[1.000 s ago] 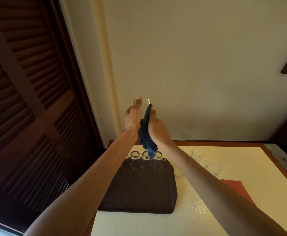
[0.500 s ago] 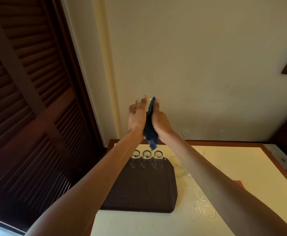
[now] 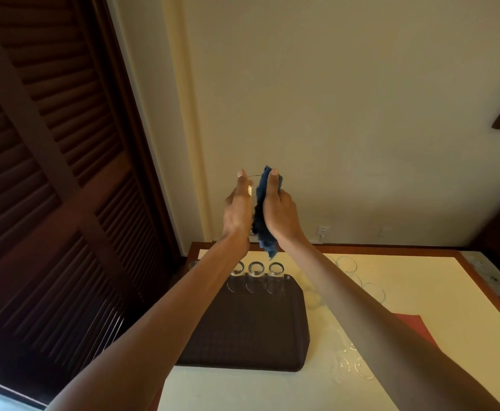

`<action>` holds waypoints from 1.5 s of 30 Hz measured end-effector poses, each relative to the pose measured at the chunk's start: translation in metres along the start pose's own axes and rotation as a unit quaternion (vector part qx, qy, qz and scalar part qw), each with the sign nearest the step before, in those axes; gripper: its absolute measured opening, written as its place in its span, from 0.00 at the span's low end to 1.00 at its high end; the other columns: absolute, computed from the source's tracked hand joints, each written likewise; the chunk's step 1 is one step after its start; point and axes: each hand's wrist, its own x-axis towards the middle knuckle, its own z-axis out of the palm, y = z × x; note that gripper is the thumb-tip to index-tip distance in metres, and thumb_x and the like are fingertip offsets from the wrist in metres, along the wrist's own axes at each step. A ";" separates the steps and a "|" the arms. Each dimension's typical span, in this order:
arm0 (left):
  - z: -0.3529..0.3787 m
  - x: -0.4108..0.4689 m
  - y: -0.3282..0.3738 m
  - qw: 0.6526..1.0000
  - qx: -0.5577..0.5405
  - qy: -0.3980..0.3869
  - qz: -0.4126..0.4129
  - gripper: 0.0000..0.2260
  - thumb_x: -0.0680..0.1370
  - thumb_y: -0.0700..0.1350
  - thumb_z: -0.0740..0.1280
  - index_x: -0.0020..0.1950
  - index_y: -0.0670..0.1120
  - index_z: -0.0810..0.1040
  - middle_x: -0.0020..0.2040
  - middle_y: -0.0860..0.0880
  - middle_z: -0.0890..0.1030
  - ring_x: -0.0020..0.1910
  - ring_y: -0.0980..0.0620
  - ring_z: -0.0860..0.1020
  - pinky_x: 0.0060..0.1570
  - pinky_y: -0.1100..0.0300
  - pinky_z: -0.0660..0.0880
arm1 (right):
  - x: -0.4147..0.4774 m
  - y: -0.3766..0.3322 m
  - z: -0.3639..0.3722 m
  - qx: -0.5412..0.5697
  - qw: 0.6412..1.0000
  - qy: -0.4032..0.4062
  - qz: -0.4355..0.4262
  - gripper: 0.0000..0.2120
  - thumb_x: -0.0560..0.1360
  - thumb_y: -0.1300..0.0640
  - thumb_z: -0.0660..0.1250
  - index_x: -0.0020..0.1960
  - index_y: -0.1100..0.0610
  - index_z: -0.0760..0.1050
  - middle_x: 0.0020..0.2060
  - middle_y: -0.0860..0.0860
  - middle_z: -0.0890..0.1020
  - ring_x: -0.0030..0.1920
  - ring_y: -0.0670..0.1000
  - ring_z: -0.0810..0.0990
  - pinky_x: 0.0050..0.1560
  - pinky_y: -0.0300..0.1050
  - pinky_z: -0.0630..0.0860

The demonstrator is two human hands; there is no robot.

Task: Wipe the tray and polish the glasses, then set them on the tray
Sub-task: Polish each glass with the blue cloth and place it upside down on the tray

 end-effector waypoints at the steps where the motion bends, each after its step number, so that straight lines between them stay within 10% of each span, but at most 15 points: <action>1: 0.000 0.000 0.004 1.000 0.006 -0.001 0.002 0.26 0.77 0.72 0.61 0.60 0.55 0.82 0.60 0.45 0.84 0.58 0.44 0.83 0.62 0.46 0.79 | -0.002 0.001 0.001 0.013 1.000 -0.014 0.020 0.37 0.83 0.35 0.44 0.46 0.62 0.80 0.38 0.57 0.83 0.39 0.54 0.83 0.38 0.46 0.77; 6: -0.009 0.010 0.017 0.999 0.024 0.026 0.005 0.30 0.81 0.68 0.60 0.74 0.48 0.75 0.70 0.47 0.78 0.68 0.45 0.76 0.66 0.51 0.73 | -0.016 0.013 0.008 -0.033 0.991 -0.102 0.080 0.41 0.81 0.32 0.41 0.51 0.62 0.81 0.43 0.58 0.84 0.45 0.56 0.84 0.47 0.47 0.80; 13: -0.009 0.011 0.005 0.999 -0.041 0.028 -0.010 0.27 0.81 0.67 0.61 0.67 0.47 0.77 0.56 0.45 0.84 0.55 0.46 0.83 0.56 0.49 0.81 | -0.016 -0.001 0.011 -0.025 0.999 -0.017 -0.039 0.23 0.84 0.41 0.51 0.57 0.61 0.69 0.37 0.48 0.78 0.34 0.44 0.79 0.27 0.29 0.70; 18: 0.001 0.005 0.005 0.999 0.022 0.022 0.028 0.25 0.81 0.70 0.54 0.63 0.51 0.72 0.55 0.47 0.81 0.54 0.48 0.81 0.56 0.48 0.78 | 0.005 -0.003 0.005 0.050 0.997 -0.016 0.053 0.36 0.82 0.34 0.46 0.45 0.61 0.80 0.38 0.57 0.84 0.39 0.54 0.84 0.41 0.47 0.79; 24: -0.005 0.014 0.017 0.999 0.037 0.025 0.004 0.31 0.78 0.71 0.62 0.67 0.47 0.77 0.59 0.48 0.80 0.59 0.46 0.79 0.64 0.46 0.76 | -0.005 0.009 0.006 0.010 0.989 -0.102 0.109 0.39 0.81 0.32 0.43 0.54 0.61 0.81 0.45 0.59 0.85 0.46 0.56 0.84 0.50 0.50 0.81; 32: 0.005 0.012 0.002 1.000 0.008 -0.001 0.026 0.26 0.83 0.67 0.56 0.67 0.51 0.80 0.59 0.46 0.84 0.57 0.48 0.83 0.61 0.48 0.80 | 0.000 -0.004 0.001 -0.033 0.998 0.009 -0.055 0.27 0.85 0.41 0.48 0.50 0.62 0.73 0.34 0.52 0.80 0.31 0.47 0.80 0.27 0.34 0.72; 40: 0.005 0.019 0.006 0.999 0.042 -0.005 0.031 0.29 0.81 0.69 0.60 0.75 0.52 0.71 0.59 0.54 0.82 0.62 0.48 0.80 0.64 0.48 0.76 | 0.015 0.017 0.006 0.134 0.968 -0.081 0.194 0.39 0.75 0.26 0.46 0.50 0.56 0.82 0.46 0.57 0.86 0.51 0.58 0.84 0.60 0.56 0.79; 45: 0.002 0.027 0.013 0.997 0.046 0.029 0.053 0.26 0.83 0.67 0.58 0.71 0.50 0.71 0.49 0.58 0.83 0.61 0.52 0.74 0.63 0.53 0.64 | -0.001 0.021 0.005 0.181 0.942 -0.109 0.259 0.38 0.80 0.30 0.47 0.63 0.59 0.79 0.53 0.60 0.85 0.54 0.60 0.84 0.59 0.56 0.79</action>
